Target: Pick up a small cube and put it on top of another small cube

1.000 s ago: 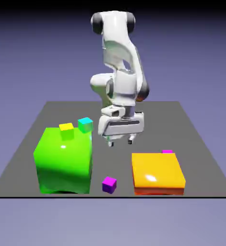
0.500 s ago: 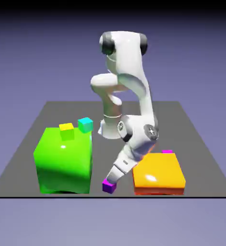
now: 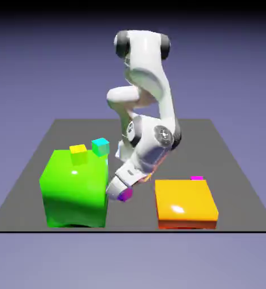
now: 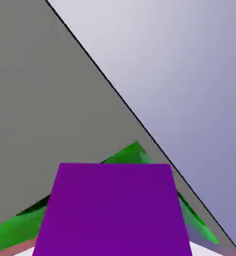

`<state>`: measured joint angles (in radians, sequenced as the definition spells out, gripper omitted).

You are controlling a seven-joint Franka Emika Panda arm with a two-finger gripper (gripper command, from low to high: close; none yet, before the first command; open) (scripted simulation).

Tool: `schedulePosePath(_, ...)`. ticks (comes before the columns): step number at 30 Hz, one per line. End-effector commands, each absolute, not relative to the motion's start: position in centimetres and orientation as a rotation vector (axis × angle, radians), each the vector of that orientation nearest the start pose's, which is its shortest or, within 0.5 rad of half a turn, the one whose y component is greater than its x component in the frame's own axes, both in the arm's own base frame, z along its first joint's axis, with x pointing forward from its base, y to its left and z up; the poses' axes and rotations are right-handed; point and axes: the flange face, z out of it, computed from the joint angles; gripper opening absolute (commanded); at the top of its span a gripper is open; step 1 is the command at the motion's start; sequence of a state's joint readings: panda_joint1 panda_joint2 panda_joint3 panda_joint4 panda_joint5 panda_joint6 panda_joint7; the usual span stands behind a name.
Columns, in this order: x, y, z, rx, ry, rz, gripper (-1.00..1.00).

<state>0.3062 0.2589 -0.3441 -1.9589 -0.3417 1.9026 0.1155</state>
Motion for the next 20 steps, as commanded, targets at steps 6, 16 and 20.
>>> schedulePosePath(6,52.4,-13.1,43.6,-3.374,0.427,0.620,-1.00)
schedulePosePath(16,46.1,-17.9,38.2,-3.304,0.626,0.815,-1.00)
schedulePosePath(20,47.2,-17.5,40.8,-3.305,0.628,0.816,1.00)
